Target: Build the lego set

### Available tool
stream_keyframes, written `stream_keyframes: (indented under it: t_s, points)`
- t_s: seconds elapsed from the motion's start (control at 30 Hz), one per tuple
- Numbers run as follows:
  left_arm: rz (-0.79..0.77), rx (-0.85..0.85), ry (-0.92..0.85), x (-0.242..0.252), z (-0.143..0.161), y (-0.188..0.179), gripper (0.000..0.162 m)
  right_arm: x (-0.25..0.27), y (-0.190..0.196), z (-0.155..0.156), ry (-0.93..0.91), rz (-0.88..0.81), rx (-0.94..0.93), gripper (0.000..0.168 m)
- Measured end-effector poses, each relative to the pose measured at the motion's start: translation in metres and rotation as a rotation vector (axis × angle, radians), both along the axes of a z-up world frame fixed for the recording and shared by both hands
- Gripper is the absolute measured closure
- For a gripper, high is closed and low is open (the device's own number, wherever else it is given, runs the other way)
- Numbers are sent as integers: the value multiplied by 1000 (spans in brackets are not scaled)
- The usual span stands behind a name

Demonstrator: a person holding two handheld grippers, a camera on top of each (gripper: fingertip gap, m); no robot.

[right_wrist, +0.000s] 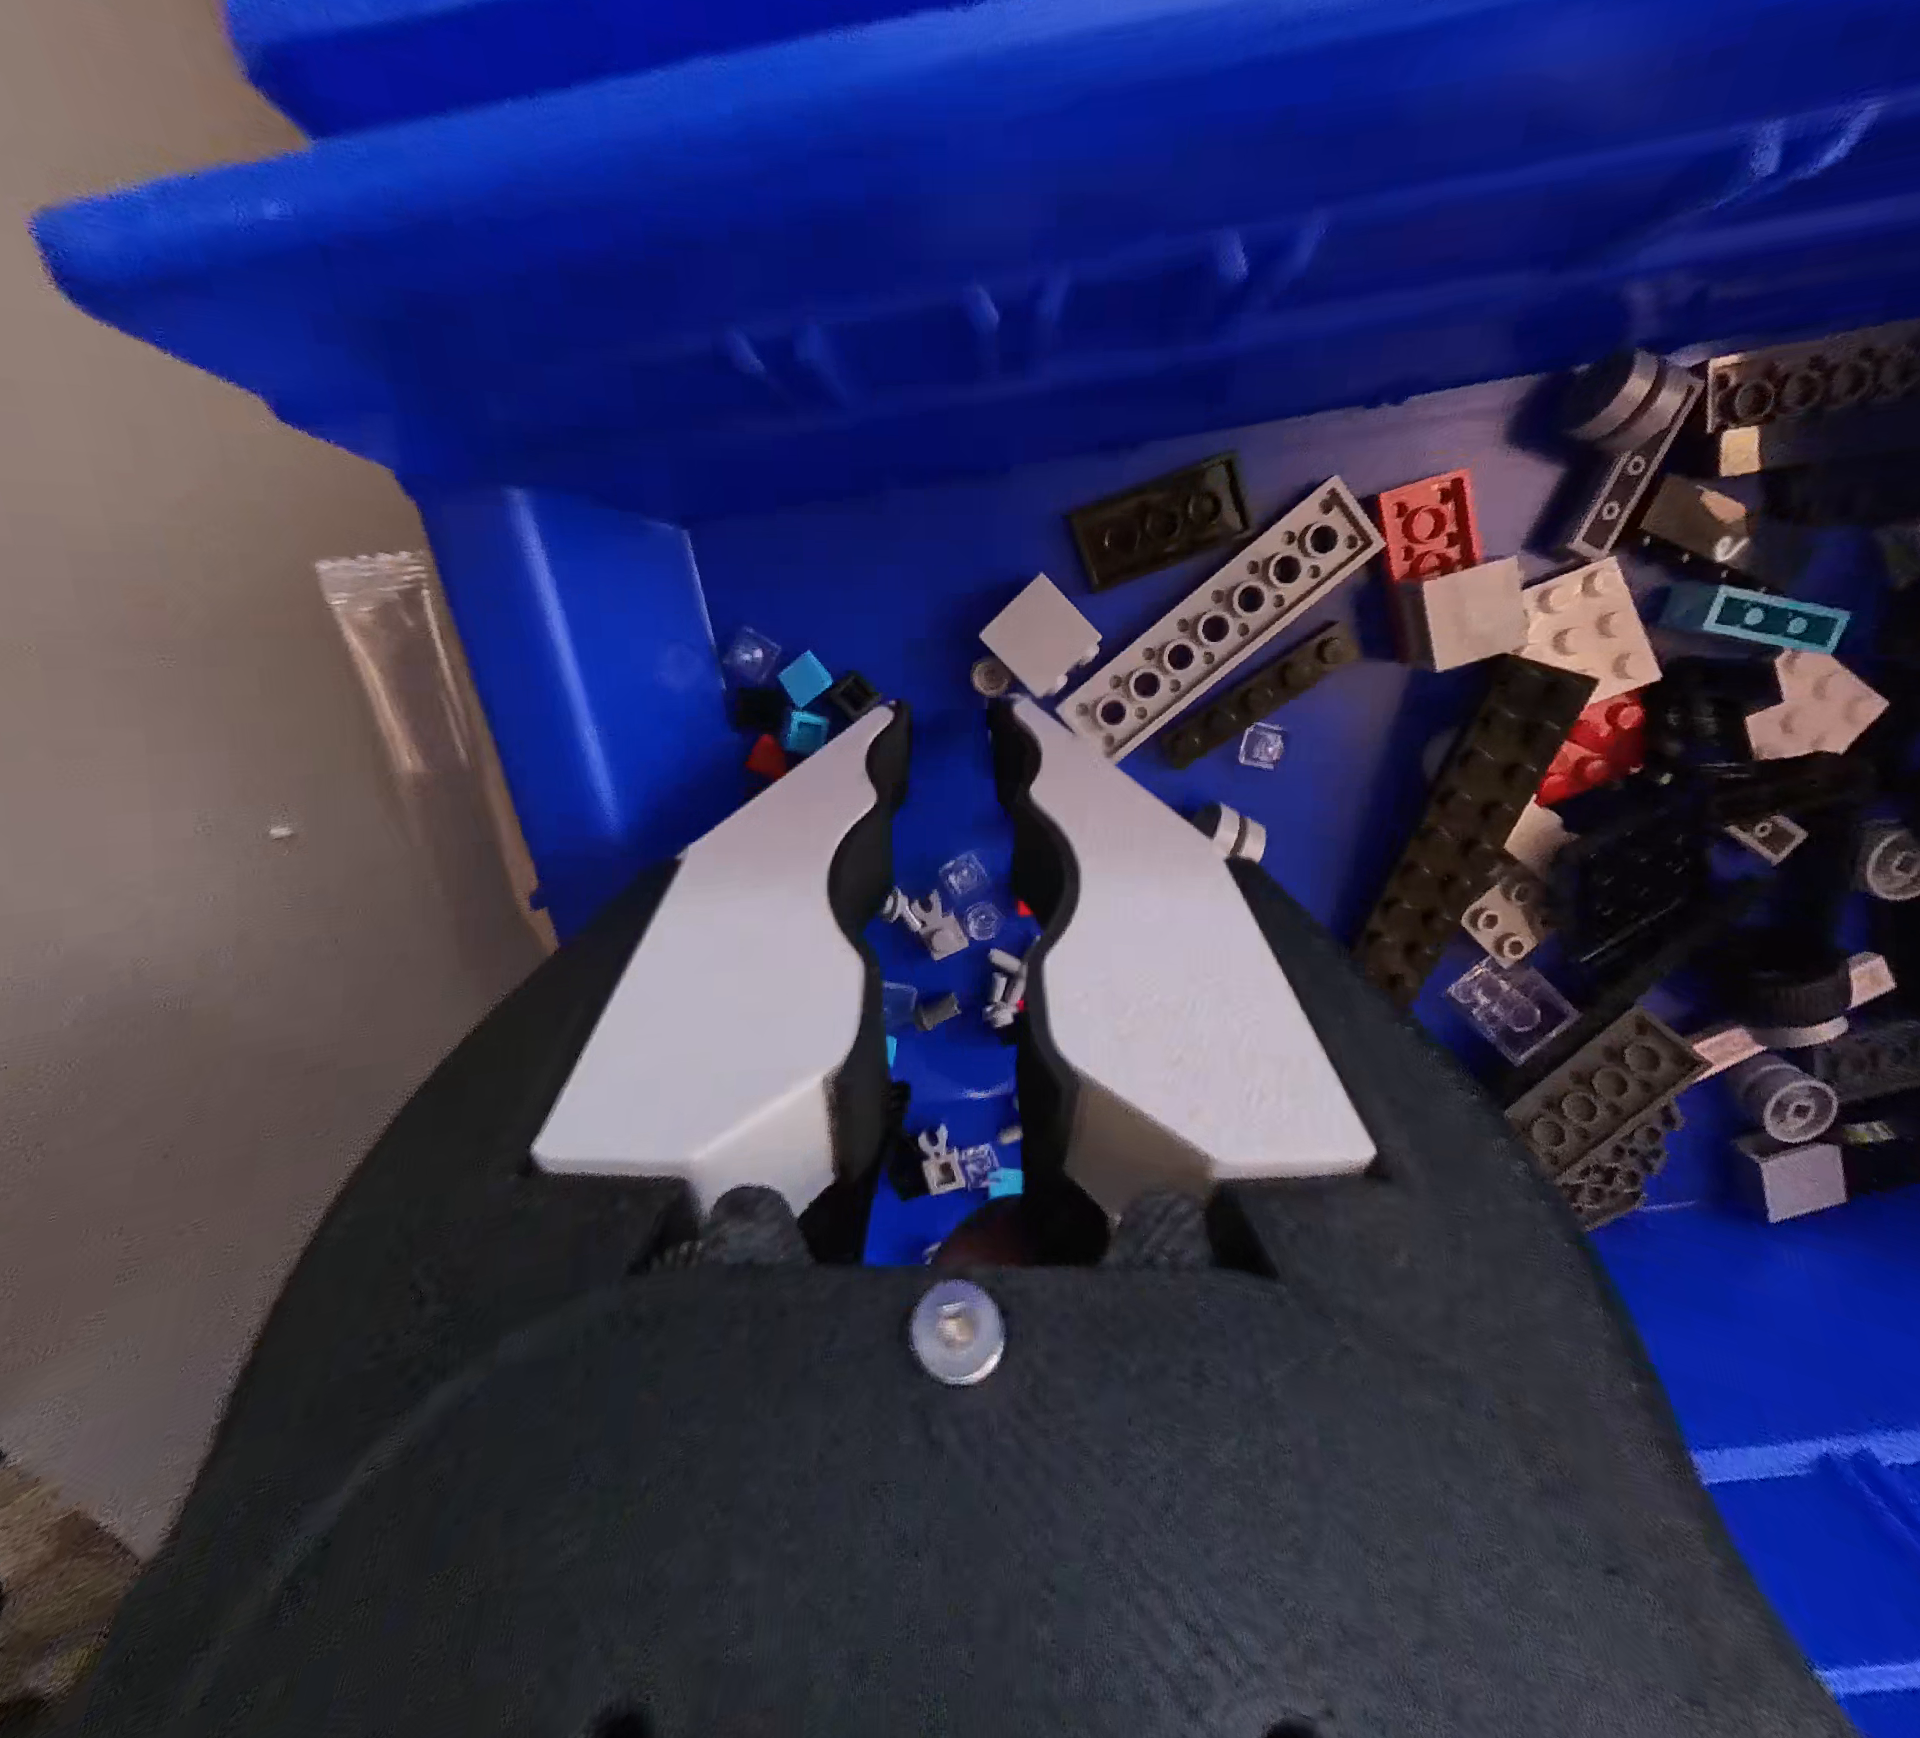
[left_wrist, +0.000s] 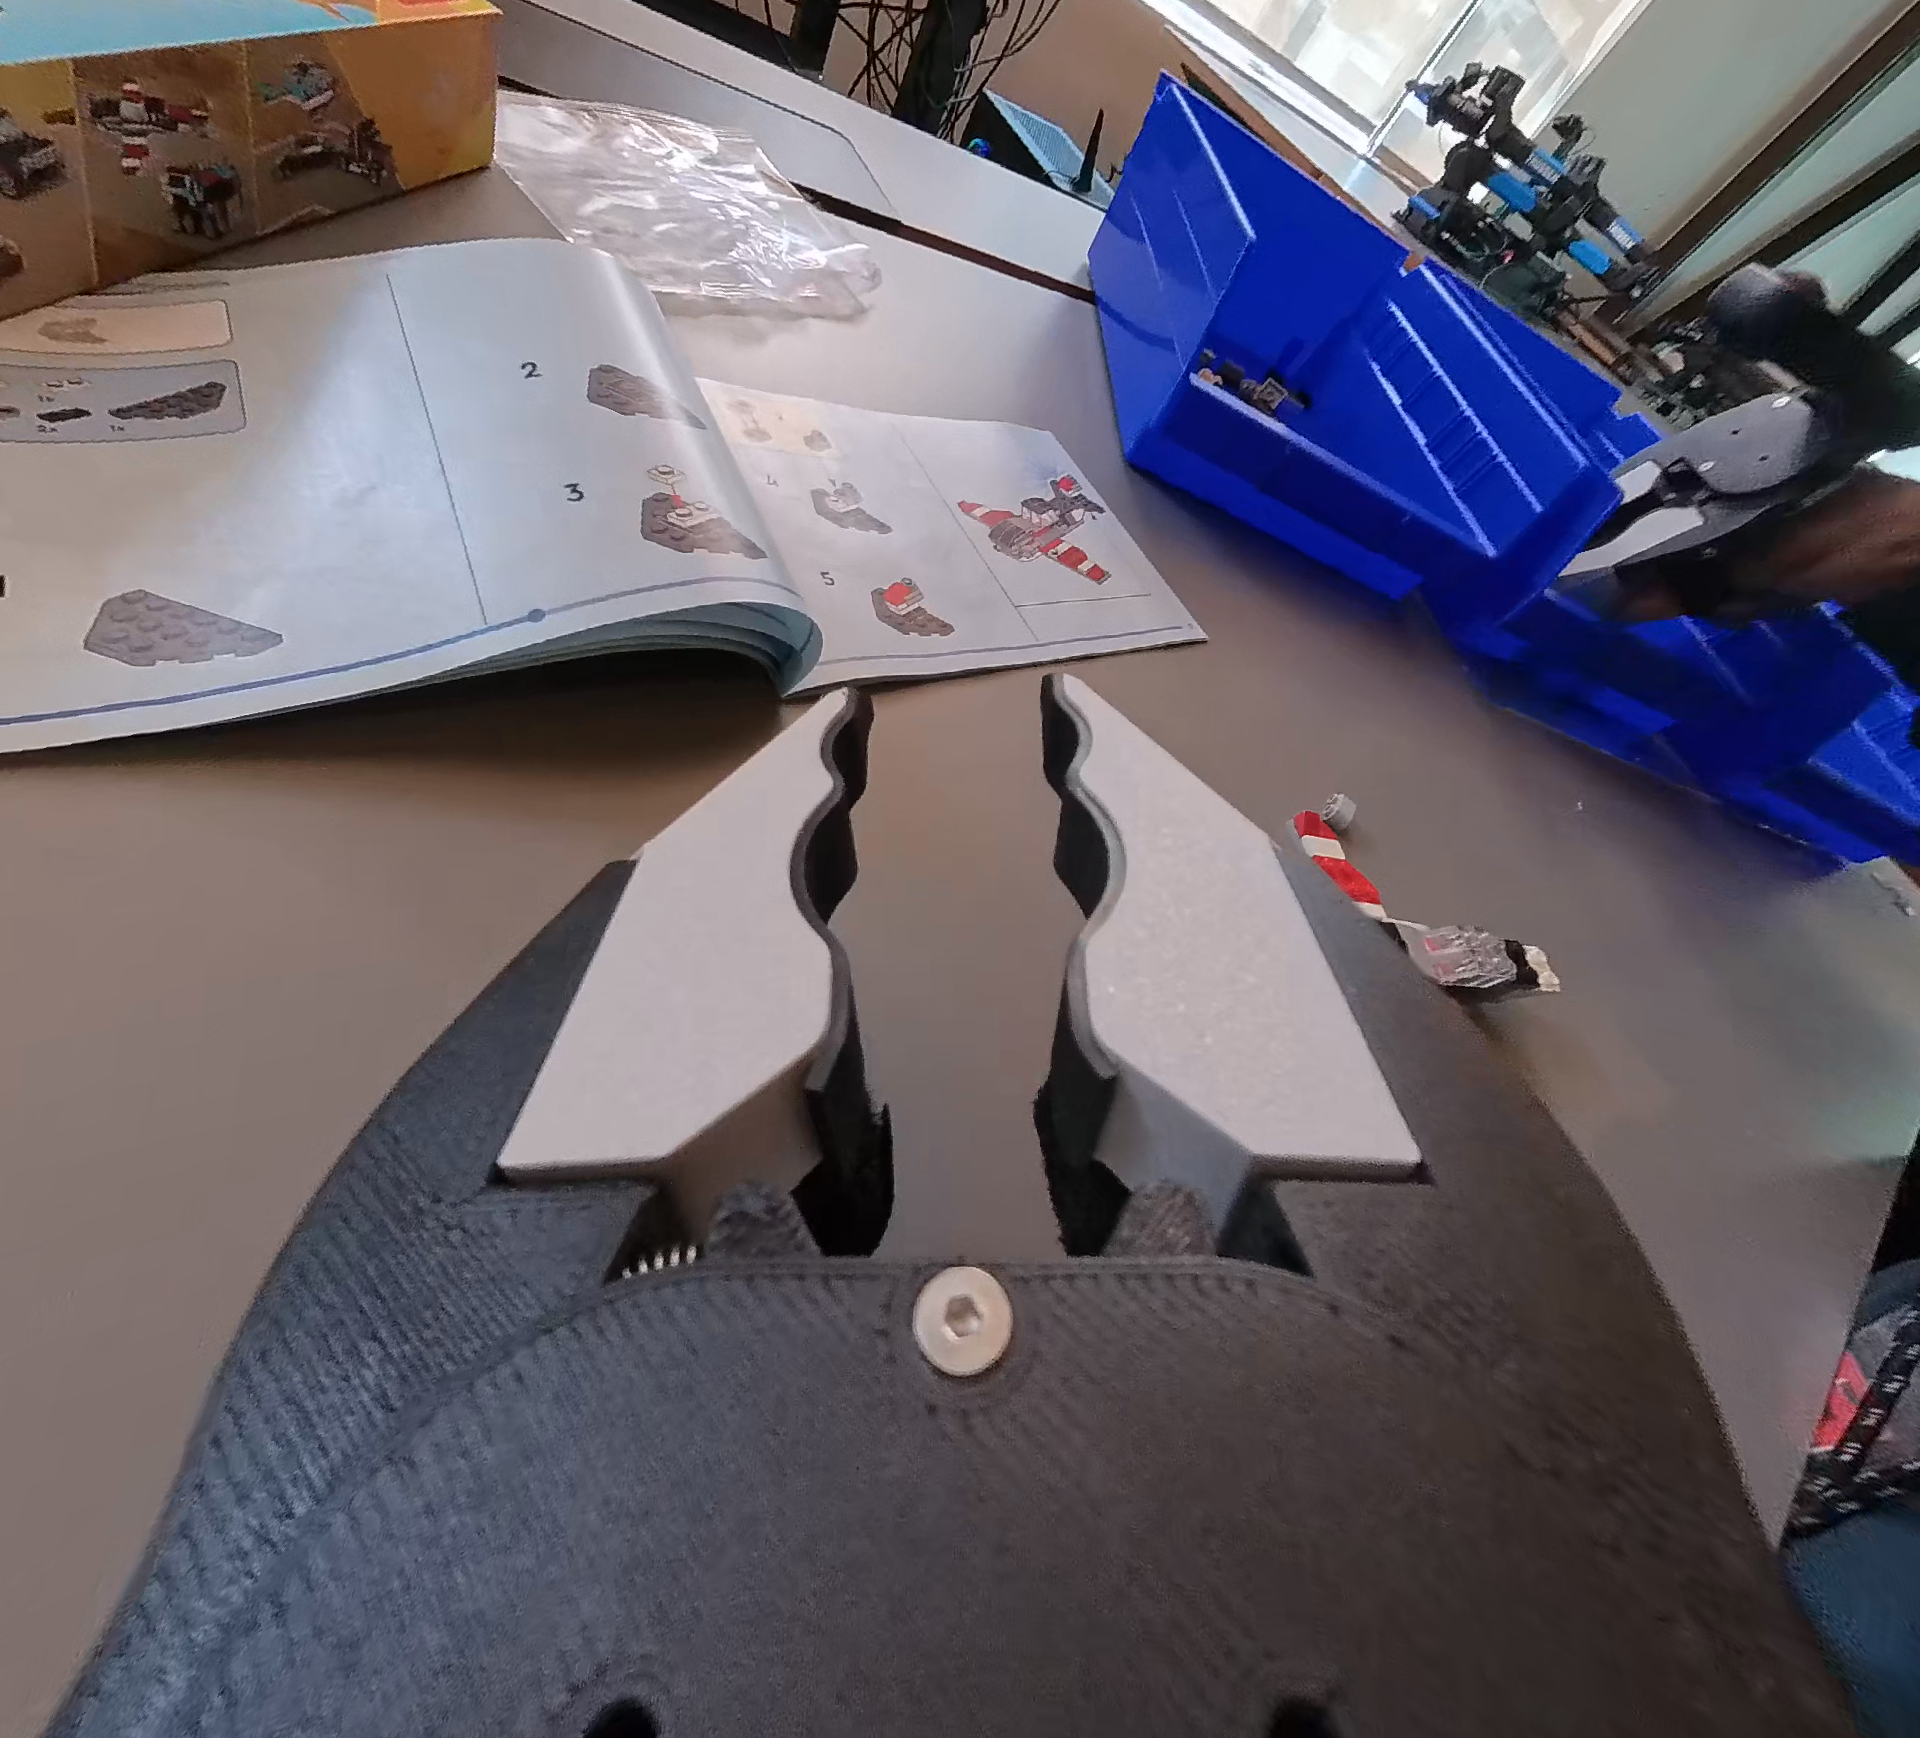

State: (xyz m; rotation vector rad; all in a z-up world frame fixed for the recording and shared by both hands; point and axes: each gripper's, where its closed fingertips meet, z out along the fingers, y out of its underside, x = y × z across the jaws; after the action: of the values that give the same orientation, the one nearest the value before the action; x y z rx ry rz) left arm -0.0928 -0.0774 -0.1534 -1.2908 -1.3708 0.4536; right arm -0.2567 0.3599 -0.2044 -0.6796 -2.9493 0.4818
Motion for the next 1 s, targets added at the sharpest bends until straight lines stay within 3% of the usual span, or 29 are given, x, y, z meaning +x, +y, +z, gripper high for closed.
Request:
stream_keyframes:
  t_s: [0.27, 1.0]
  points:
    - [10, 108, 32, 1, 7, -8, 128, -8, -6, -1, 76, 47, 13, 149]
    - [6, 100, 73, 5, 13, -7, 128, -3, -5, 6, 166, 75, 11, 152]
